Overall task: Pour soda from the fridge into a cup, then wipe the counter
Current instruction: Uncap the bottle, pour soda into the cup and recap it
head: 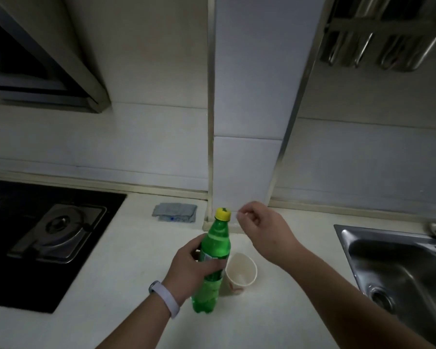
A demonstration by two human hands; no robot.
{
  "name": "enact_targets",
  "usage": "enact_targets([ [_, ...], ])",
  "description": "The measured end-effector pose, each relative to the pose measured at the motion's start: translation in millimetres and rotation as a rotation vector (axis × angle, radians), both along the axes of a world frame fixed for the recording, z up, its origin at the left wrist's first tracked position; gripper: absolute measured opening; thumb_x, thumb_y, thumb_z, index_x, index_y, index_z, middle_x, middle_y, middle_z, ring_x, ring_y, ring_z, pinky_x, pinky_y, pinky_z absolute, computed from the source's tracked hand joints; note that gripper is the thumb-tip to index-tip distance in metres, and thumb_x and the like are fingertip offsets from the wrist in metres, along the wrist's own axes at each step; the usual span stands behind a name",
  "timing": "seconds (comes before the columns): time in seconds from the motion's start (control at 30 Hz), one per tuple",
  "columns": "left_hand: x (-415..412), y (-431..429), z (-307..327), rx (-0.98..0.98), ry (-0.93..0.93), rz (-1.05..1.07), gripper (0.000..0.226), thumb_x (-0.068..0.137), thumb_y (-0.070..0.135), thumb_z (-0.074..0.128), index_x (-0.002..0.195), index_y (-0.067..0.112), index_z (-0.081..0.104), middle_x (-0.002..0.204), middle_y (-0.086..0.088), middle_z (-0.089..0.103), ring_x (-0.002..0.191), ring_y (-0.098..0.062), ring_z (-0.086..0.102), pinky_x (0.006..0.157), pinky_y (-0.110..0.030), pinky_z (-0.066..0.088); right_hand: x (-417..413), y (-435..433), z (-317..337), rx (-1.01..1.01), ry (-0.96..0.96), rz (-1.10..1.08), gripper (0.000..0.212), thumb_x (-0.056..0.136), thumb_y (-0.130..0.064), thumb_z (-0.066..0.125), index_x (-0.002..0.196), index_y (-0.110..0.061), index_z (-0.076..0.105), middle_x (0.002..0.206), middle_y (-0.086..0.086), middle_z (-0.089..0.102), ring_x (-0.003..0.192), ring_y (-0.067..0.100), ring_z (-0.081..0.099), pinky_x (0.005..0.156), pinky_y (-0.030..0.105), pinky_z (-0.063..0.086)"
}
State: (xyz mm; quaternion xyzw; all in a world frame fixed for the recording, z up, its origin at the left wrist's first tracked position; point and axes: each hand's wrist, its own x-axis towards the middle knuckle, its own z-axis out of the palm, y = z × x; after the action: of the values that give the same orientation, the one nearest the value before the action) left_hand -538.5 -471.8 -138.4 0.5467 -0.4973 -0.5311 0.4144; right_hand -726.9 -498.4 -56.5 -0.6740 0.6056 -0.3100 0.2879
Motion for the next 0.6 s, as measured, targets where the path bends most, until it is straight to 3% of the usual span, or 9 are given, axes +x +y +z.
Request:
enact_targets([
  [0.07, 3, 1, 0, -0.038, -0.040, -0.030, 0.050, 0.065, 0.005, 0.087, 0.104, 0.032, 0.071, 0.093, 0.010, 0.076, 0.076, 0.001, 0.066, 0.066, -0.016, 0.051, 14, -3, 20, 0.015, 0.055, 0.038, 0.020, 0.095, -0.047, 0.053, 0.093, -0.028, 0.060, 0.066, 0.000, 0.059, 0.057, 0.007, 0.050, 0.055, 0.029, 0.039],
  [0.17, 10, 1, -1, -0.057, -0.059, -0.043, 0.055, 0.059, 0.017, 0.089, 0.108, 0.032, 0.069, 0.096, 0.008, 0.076, 0.083, -0.007, 0.069, 0.069, -0.020, 0.054, 29, -4, 34, 0.076, 0.301, 0.061, 0.041, 0.093, -0.063, 0.044, 0.097, -0.025, 0.058, 0.068, -0.008, 0.057, 0.064, 0.007, 0.054, 0.054, 0.028, 0.037],
  [0.3, 22, -2, -6, -0.098, -0.117, -0.034, 0.063, 0.052, 0.037, 0.087, 0.112, 0.034, 0.067, 0.100, 0.007, 0.075, 0.091, -0.014, 0.070, 0.078, -0.030, 0.058, 46, -5, 38, 0.088, 0.544, 0.020, 0.055, 0.091, -0.071, 0.036, 0.080, -0.020, 0.053, 0.074, -0.001, 0.058, 0.067, 0.014, 0.054, 0.055, 0.028, 0.038],
  [0.43, 33, 0, -1, -0.219, -0.266, -0.032, 0.060, 0.055, 0.046, 0.083, 0.111, 0.042, 0.062, 0.100, 0.012, 0.068, 0.089, -0.001, 0.065, 0.079, -0.025, 0.055, 61, -5, 41, 0.106, 0.630, 0.001, 0.060, 0.088, -0.075, 0.035, 0.074, -0.019, 0.050, 0.072, 0.001, 0.056, 0.065, 0.016, 0.053, 0.055, 0.030, 0.039],
  [0.53, 41, 2, 7, -0.284, -0.305, -0.043, 0.050, 0.058, 0.049, 0.080, 0.100, 0.061, 0.056, 0.095, 0.015, 0.067, 0.087, 0.000, 0.064, 0.078, -0.029, 0.056, 67, -5, 42, 0.092, 0.612, -0.003, 0.059, 0.090, -0.071, 0.040, 0.072, -0.016, 0.050, 0.069, 0.002, 0.055, 0.063, 0.016, 0.052, 0.053, 0.030, 0.038],
  [0.6, 46, 3, 10, -0.293, -0.295, -0.054, 0.049, 0.059, 0.046, 0.081, 0.097, 0.063, 0.056, 0.093, 0.018, 0.069, 0.086, 0.001, 0.065, 0.078, -0.032, 0.058, 71, -4, 42, 0.067, 0.577, 0.005, 0.057, 0.091, -0.067, 0.043, 0.070, -0.015, 0.048, 0.067, 0.002, 0.053, 0.061, 0.016, 0.050, 0.050, 0.030, 0.034],
])
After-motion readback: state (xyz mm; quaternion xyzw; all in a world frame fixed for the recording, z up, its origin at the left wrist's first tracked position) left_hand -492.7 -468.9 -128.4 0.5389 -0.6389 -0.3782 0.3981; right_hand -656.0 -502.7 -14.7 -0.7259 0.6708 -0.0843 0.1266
